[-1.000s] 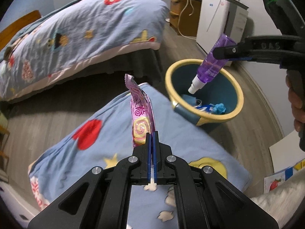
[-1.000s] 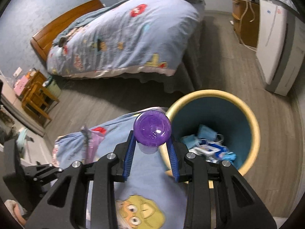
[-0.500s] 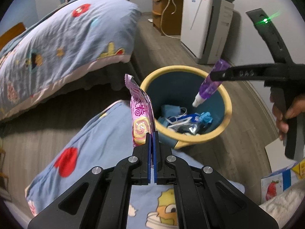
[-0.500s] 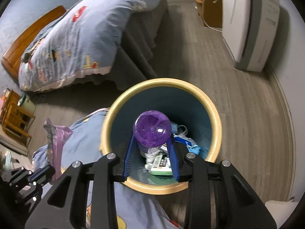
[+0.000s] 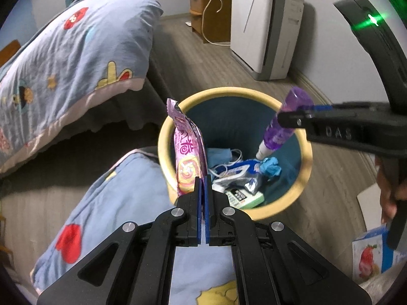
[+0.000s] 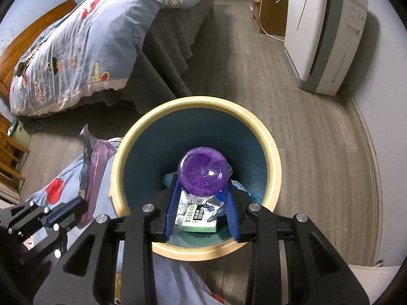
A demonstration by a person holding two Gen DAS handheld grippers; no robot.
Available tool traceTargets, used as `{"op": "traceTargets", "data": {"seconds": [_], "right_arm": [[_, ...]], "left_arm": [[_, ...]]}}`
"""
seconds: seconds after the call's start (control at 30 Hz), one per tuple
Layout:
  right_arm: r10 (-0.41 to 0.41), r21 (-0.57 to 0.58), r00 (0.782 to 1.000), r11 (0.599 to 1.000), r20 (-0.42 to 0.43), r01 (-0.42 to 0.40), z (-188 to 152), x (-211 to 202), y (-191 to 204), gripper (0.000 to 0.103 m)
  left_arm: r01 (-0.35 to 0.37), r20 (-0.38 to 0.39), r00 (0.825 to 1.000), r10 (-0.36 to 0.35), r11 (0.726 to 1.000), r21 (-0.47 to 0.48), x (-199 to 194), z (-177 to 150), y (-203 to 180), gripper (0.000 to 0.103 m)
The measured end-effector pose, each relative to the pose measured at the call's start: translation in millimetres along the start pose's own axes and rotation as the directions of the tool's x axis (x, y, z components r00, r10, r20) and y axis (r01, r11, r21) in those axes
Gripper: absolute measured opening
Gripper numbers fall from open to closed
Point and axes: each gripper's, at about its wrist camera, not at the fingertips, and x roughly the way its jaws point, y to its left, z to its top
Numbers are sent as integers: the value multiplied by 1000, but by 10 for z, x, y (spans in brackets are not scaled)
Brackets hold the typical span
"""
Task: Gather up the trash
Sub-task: 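Open right tool to drop bottle while left tool drops wrapper into bin, then move both open tools back over the cushion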
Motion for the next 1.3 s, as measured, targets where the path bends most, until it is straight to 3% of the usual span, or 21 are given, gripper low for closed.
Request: {"op": "traceTargets", "data": {"seconds": [0.4,0.8,0.97,1.03,1.07,1.13,1.2,1.3], "right_arm": [[3,91,997,996,79,-10,27,-63,-170,32],[17,162,996,986,88,-31,29,-42,-261,33],[37,166,995,985,91,-51,35,-36,-259,36],[37,161,995,986,94,-52,40,-44,-245,37],[39,160,995,986,95,-53,41,-47,-240,41],[42,162,995,985,96,-58,40,-58,-239,50],[47,167,994,984,100,-64,51,-77,-235,58],[54,170,991,983,119,-74,53,-138,-193,84]], "left_arm": [[16,82,997,-16,1000,-3,137,199,-73,3],[29,125,992,-29,1000,4,214,228,-168,4],[19,128,992,-16,1000,-24,201,186,-101,25],[11,130,992,-6,999,-42,193,180,-55,41],[7,134,991,0,999,-53,180,170,-31,47],[-7,142,990,17,998,-70,153,144,2,69],[-33,150,988,45,996,-80,100,84,27,82],[-54,147,987,65,996,-77,11,2,64,88]]}}
